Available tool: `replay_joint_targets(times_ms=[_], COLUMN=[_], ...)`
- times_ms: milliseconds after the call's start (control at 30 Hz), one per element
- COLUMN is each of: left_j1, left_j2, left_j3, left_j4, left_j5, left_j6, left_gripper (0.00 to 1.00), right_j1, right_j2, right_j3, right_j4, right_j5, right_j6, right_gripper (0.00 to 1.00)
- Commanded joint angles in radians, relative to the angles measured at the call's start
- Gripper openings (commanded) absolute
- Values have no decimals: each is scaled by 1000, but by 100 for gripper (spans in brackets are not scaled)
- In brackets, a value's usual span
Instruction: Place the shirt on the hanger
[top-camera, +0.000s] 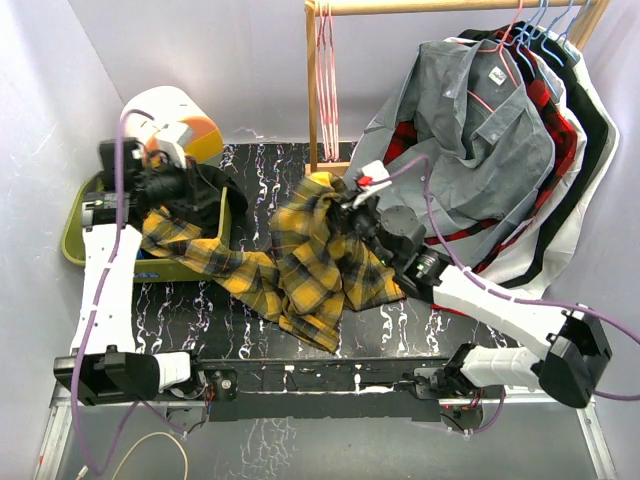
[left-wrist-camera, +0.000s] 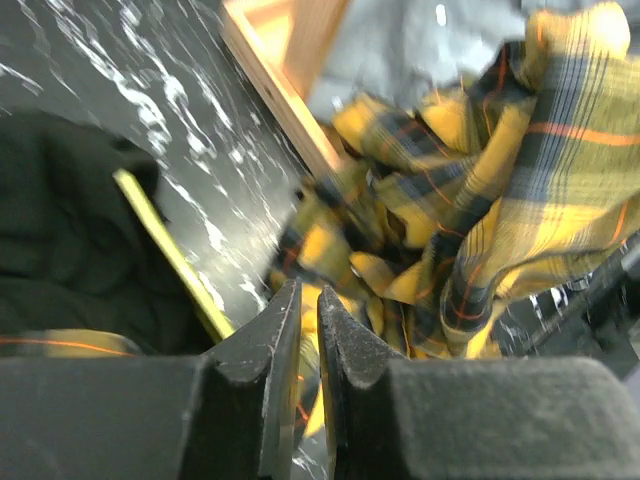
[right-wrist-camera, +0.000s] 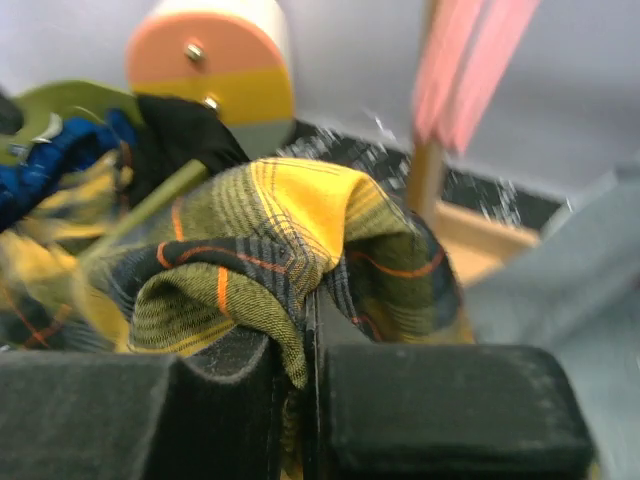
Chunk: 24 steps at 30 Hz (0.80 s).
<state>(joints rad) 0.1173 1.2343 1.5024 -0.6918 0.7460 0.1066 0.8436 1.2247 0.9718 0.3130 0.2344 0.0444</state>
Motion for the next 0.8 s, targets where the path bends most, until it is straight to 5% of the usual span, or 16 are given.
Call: replay_joint_targets(times_ms=[0,200,333,500,700,767], left_j1=[-128,-162,-180,-319,-501,-570], left_j2=[-40,-16,12,73,98,111], left_j3=[-72,-42,98,208,170,173], left_j4=[-90,-213,-372,-549,-558,-572], left_j5=[-112,-180,-83,-153,-461,-495], left_j6=[105,191,298,397,485,505], left_gripper=[14,24,35,46,61,65], right_j1=[-101,-264,-418,-642,-655,-656], right_j2=[-153,-239,-226,-70,140,164], right_j3=[-179,-368,-339,-223,-62,-9], right_j4=[105,10,-123,-214,-216,-230], right_j5=[105,254,274,17,-144,-205], right_j6=[245,499,563,574,549,548], right_gripper=[8,8,8,8,9,26])
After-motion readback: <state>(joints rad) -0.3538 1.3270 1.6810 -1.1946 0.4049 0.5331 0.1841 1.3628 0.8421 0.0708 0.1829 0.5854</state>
